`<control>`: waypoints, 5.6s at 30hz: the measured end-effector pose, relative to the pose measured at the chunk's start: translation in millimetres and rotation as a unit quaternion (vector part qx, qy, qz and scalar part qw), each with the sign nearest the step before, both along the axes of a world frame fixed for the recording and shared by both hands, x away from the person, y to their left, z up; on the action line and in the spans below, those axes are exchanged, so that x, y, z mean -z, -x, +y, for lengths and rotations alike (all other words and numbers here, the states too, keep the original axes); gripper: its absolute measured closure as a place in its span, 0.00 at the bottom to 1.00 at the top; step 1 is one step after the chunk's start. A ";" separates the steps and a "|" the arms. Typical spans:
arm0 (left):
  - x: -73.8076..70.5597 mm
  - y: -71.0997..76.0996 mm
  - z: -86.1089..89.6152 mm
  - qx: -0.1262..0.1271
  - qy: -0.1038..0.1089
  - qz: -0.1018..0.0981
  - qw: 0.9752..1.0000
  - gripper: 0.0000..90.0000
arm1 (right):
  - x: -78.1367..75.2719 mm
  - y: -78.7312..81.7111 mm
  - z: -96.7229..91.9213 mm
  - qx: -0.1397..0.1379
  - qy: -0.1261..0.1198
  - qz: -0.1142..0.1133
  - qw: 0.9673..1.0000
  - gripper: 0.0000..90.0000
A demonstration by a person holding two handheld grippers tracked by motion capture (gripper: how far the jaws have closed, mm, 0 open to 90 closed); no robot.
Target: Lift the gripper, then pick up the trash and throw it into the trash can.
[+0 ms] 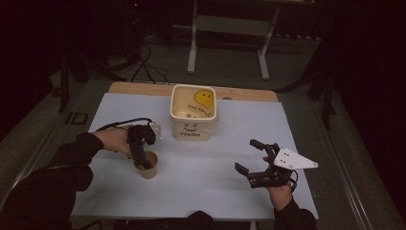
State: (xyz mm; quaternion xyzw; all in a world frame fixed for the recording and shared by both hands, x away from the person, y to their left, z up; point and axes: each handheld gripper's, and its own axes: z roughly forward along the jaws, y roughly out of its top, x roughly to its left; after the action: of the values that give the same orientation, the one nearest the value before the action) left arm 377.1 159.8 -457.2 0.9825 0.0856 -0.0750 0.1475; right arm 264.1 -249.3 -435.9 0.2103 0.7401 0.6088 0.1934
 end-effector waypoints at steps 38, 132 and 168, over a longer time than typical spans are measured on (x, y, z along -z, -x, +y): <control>-72.0 6.1 3.2 -0.005 -0.035 -0.021 0.999 0.01 | 0.5 -0.2 1.8 -0.016 0.006 0.011 1.000 0.10; -10.4 31.1 4.2 -0.012 0.009 -0.028 0.999 0.01 | -0.8 1.8 2.9 -0.040 0.013 0.010 0.999 0.10; 2.8 19.9 10.0 -0.017 0.008 -0.018 1.000 0.27 | 0.9 0.6 3.6 -0.039 0.015 0.016 0.999 0.10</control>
State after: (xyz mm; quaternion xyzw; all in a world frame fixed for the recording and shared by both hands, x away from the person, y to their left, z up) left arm 357.2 169.8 -460.1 0.9808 0.0995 -0.0553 0.1585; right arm 263.5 -245.7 -436.8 0.1877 0.7598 0.6015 0.1605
